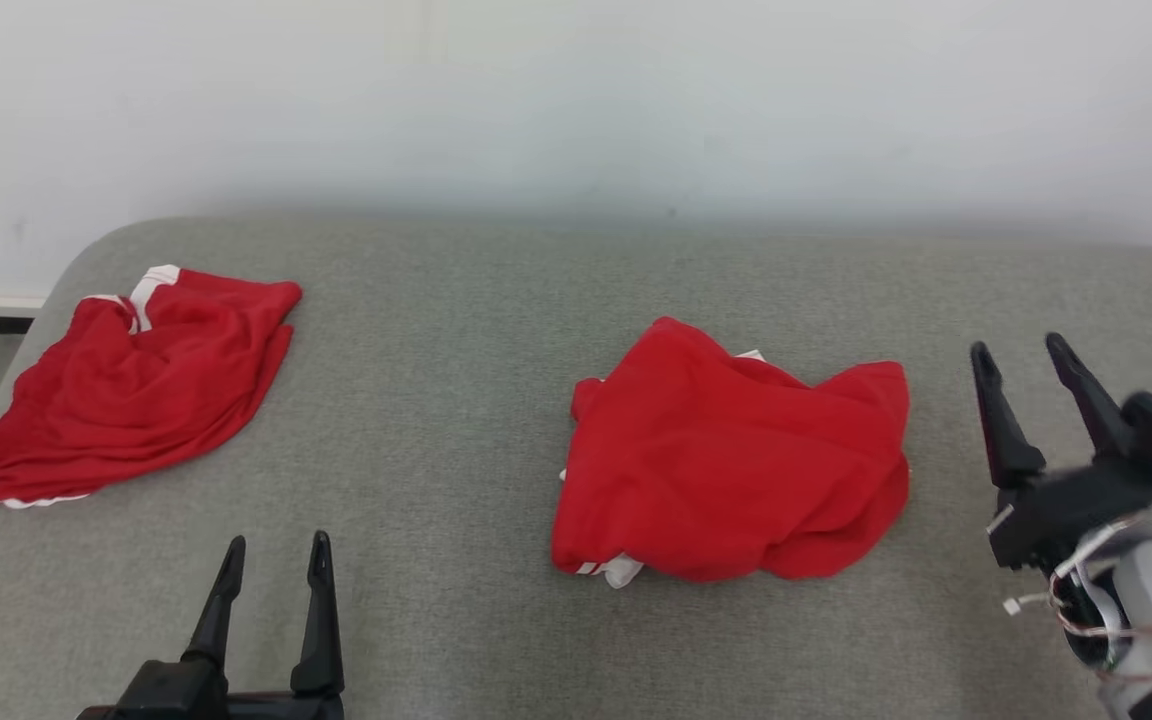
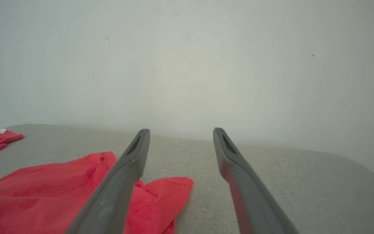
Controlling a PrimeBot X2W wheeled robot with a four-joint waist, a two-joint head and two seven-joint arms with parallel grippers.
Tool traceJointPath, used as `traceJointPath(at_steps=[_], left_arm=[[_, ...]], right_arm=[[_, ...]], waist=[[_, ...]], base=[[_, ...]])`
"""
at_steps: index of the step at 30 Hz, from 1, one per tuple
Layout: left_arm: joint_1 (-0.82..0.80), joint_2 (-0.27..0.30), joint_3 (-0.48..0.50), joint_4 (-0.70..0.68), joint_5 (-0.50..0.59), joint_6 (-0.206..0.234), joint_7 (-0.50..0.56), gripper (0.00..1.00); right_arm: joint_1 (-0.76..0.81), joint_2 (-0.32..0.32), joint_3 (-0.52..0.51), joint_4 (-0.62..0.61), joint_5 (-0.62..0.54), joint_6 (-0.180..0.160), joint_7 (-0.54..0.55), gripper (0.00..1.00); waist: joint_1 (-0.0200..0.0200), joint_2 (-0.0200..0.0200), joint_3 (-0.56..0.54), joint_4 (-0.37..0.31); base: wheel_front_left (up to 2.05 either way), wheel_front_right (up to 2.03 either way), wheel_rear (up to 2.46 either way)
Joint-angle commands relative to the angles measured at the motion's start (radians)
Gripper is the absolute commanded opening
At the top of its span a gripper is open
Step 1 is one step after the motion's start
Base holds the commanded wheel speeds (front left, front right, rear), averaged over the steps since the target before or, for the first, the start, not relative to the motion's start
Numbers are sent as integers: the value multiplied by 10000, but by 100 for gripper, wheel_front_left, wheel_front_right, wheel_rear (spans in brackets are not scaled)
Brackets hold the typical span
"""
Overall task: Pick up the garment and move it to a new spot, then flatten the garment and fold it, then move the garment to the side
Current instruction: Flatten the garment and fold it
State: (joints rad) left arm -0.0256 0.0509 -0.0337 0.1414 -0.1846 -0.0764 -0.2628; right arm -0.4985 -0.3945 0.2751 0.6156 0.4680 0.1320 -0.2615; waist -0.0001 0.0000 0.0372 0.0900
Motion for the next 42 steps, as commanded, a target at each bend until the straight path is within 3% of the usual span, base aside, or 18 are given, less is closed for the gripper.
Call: traceJointPath(at_steps=[1, 10, 22, 31, 42], left_arm=[[50, -9, 75, -56, 72, -16, -31, 100], [77, -5, 455, -96, 442, -193, -32, 100], [271, -2, 731, -119, 788, -217, -31, 100], [431, -5, 739, -85, 852, -210, -31, 100], [236, -7, 239, -79, 604, -60, -31, 100]], right_arm=[[442, 108, -336, -393, -240, -25, -45, 100], [3412, 1253, -2474, -3172, -1384, -25, -46, 100], [5522, 2493, -3249, -4823, -2086, -25, -34, 100], [5709, 2598, -3271, -4657, -2147, -25, -29, 100], [4759, 2006, -2788, -4158, -2023, -25, 378, 100]], waist=[[1, 0, -48, -261], [1, 0, -94, -782], [1, 0, -239, -837], [1, 0, -362, -753], [1, 0, -203, -223]], base=[[0, 0, 0], [0, 0, 0], [0, 0, 0], [0, 0, 0], [0, 0, 0]])
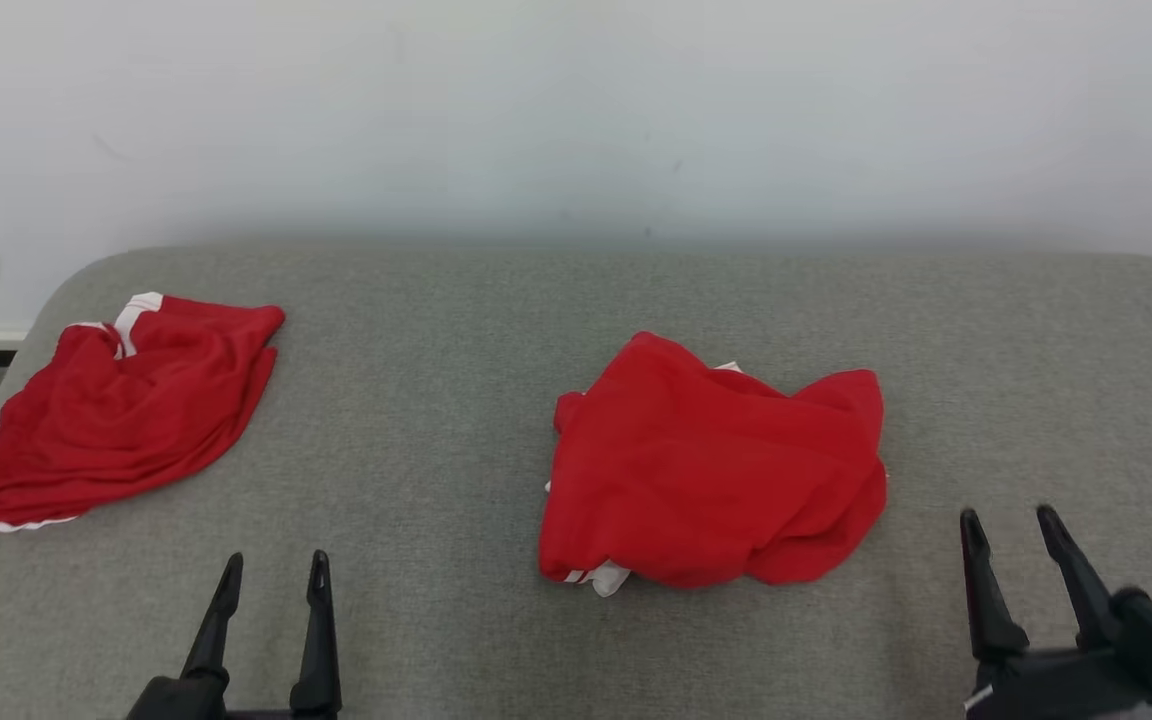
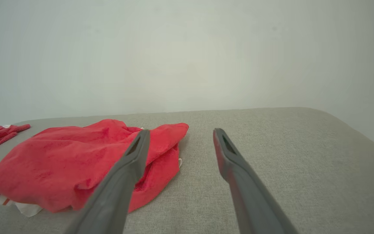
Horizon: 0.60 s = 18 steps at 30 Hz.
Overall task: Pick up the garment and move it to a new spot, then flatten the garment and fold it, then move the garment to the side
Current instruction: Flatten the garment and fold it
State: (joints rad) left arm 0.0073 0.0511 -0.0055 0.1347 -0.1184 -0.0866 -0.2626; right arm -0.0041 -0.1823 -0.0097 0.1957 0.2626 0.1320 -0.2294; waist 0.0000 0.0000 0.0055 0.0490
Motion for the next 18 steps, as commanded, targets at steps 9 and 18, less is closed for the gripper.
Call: traceJointPath(at_steps=[9, 18], left_arm=[[-535, -10, -536, 164, -322, 82, -33, 100], [-1091, -10, -1063, 279, -806, 192, -33, 100]], right_arm=[[-2740, -1104, 1433, 1086, 253, -26, 793, 100], [-5938, -1877, 2756, 2949, 365, -26, 1927, 100]], waist=[[0, 0, 818, 1183], [0, 0, 1697, 2157]], base=[[0, 0, 0], [0, 0, 0]])
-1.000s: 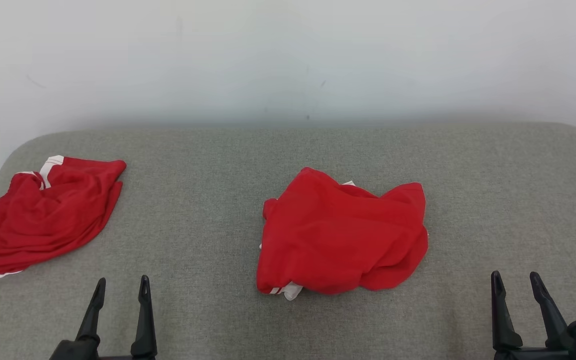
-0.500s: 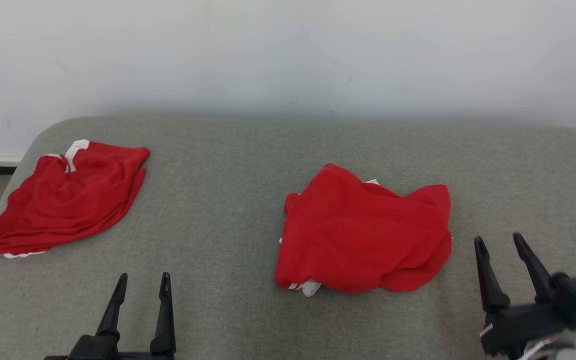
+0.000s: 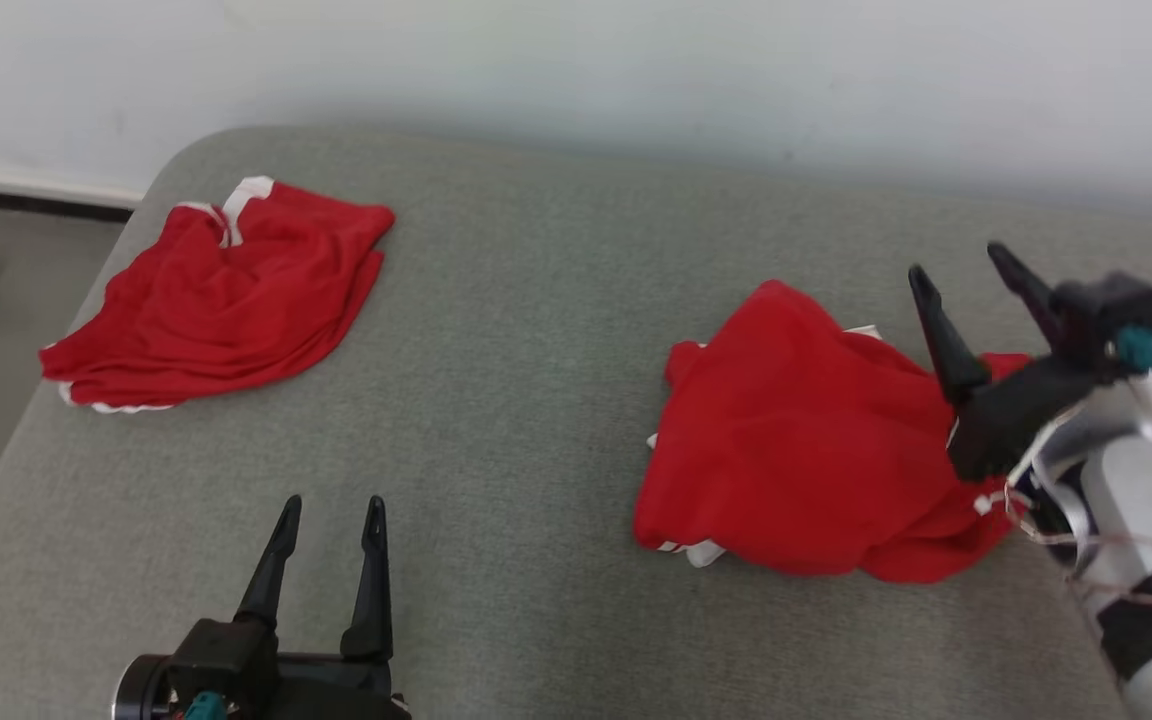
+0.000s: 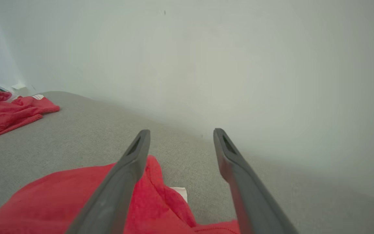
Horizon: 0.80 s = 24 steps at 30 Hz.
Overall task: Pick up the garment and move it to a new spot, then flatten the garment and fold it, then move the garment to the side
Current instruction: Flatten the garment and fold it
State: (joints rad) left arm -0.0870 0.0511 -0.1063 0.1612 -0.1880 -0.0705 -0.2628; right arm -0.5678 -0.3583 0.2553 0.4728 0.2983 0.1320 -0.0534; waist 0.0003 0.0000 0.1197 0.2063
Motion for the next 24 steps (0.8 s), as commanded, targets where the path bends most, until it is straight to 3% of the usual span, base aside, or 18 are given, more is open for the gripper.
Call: traceJointPath(at_steps=[1, 17, 24], left_arm=[[-203, -10, -120, 23, -173, 66, -31, 100], [-1062, -12, -1191, -36, -906, 363, -31, 100], [-1225, -8, -1472, -1, -1182, 531, -31, 100]], right_arm=[[-609, -165, 270, 382, 44, -26, 327, 100], [-4033, -557, 2747, 3535, 1019, -26, 3322, 100], [-4938, -400, 3078, 4944, 1632, -26, 4515, 100]], waist=[[-3, 0, 627, 672], [-3, 0, 1558, 1822], [-3, 0, 1953, 2151]], base=[[0, 0, 0], [0, 0, 0], [0, 0, 0]])
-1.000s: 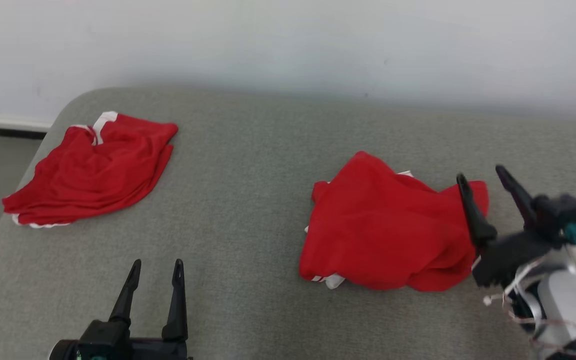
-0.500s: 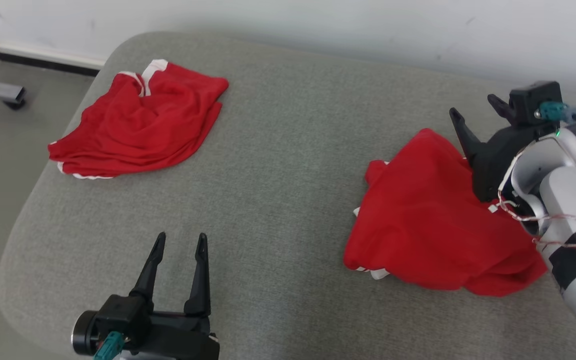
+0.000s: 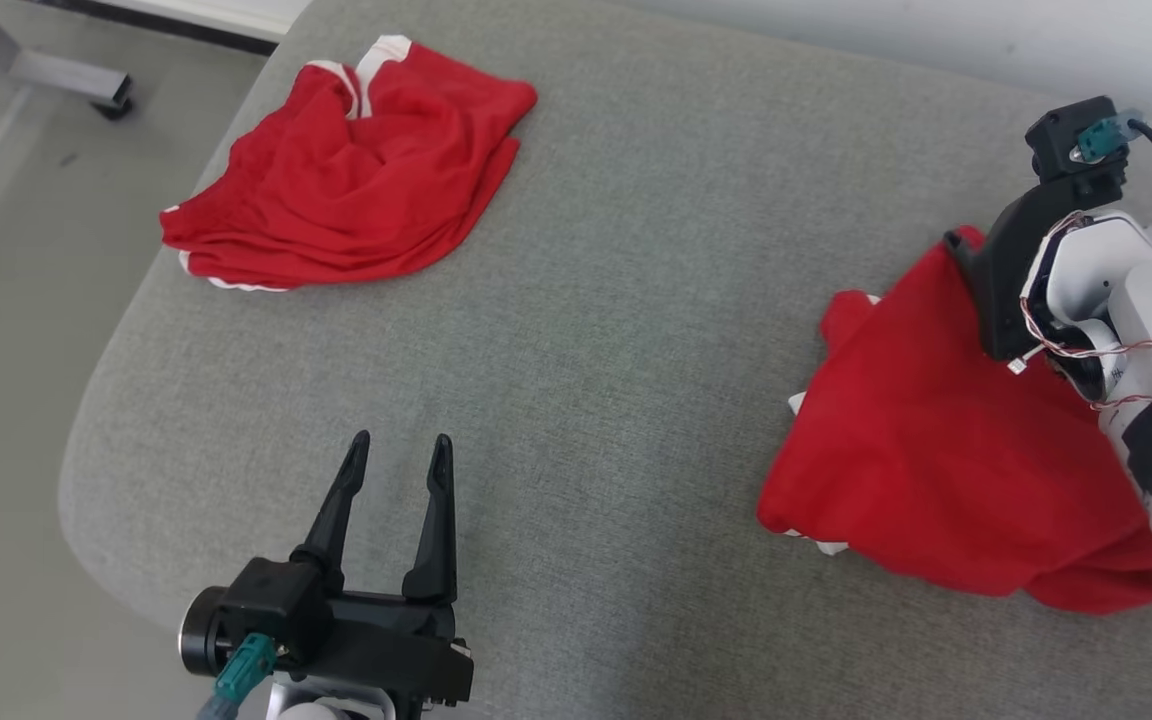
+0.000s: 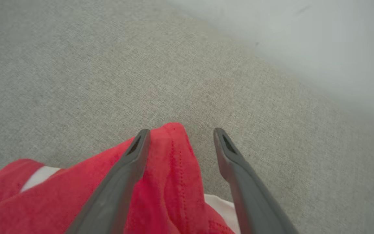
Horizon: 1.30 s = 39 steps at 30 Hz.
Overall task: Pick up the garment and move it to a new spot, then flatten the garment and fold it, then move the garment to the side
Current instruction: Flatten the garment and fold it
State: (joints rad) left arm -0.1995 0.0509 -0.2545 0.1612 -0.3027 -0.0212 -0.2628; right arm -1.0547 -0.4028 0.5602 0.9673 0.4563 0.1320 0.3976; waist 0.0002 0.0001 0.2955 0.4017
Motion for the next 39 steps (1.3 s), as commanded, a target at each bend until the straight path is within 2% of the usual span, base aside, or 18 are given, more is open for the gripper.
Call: traceJointPath(at_steps=[1, 6, 7, 8, 9, 14, 26, 28, 29, 30, 34, 39], left_arm=[[-103, -9, 0, -9, -68, 48, -32, 100], [-137, -9, 5, -5, -128, 112, -31, 100], [-147, -9, 13, 7, -129, 119, -31, 100], [-163, -9, 29, 21, -131, 117, -32, 100], [-181, -8, 51, 31, -131, 127, -31, 100], [-207, -6, 107, 51, -89, 163, -31, 100], [421, -6, 761, 123, 455, 70, -31, 100], [514, -8, 862, 114, 514, 55, -31, 100], [700, -6, 1000, 104, 593, -18, -31, 100], [700, -6, 1000, 104, 593, -18, -31, 100], [1094, -8, 1306, 72, 846, -126, -31, 100], [1362, -6, 1474, 18, 996, -200, -31, 100]], right_arm=[[-146, 108, 83, 144, 138, -26, 139, 100], [-284, 368, 240, 824, 593, -26, 892, 100], [-323, 395, 285, 977, 641, -26, 1100, 72], [-319, 426, 381, 1095, 636, -26, 1266, 39], [-312, 453, 427, 1158, 675, -26, 1330, 0], [-600, 528, 514, 1097, 800, -26, 733, 0], [-71, 175, 915, 114, 1016, -26, -3673, 0], [27, 155, 997, -24, 1043, -26, -4007, 0], [239, 37, 1091, -299, 1084, -26, -4674, 0], [239, 37, 1091, -299, 1084, -26, -4674, 0], [1088, -319, 1320, -1124, 997, -26, -6125, 0], [2508, -769, 698, -2602, 851, -26, -6620, 0]], waist=[[-2, -1, 225, 218], [-2, -1, 277, 258], [-2, -1, 269, 252], [-2, -1, 256, 245], [-2, -1, 240, 232], [-2, -1, 107, 104], [-2, -1, -1043, -685], [-2, -1, -1153, -815], [-2, -1, -1361, -1075], [-2, -1, -1361, -1075], [-2, -1, -1806, -1768], [-2, -1, -2076, -2460]], base=[[0, 0, 0], [0, 0, 0], [0, 0, 0], [0, 0, 0], [0, 0, 0], [0, 0, 0], [0, 0, 0], [0, 0, 0], [0, 0, 0], [0, 0, 0], [0, 0, 0], [0, 0, 0]])
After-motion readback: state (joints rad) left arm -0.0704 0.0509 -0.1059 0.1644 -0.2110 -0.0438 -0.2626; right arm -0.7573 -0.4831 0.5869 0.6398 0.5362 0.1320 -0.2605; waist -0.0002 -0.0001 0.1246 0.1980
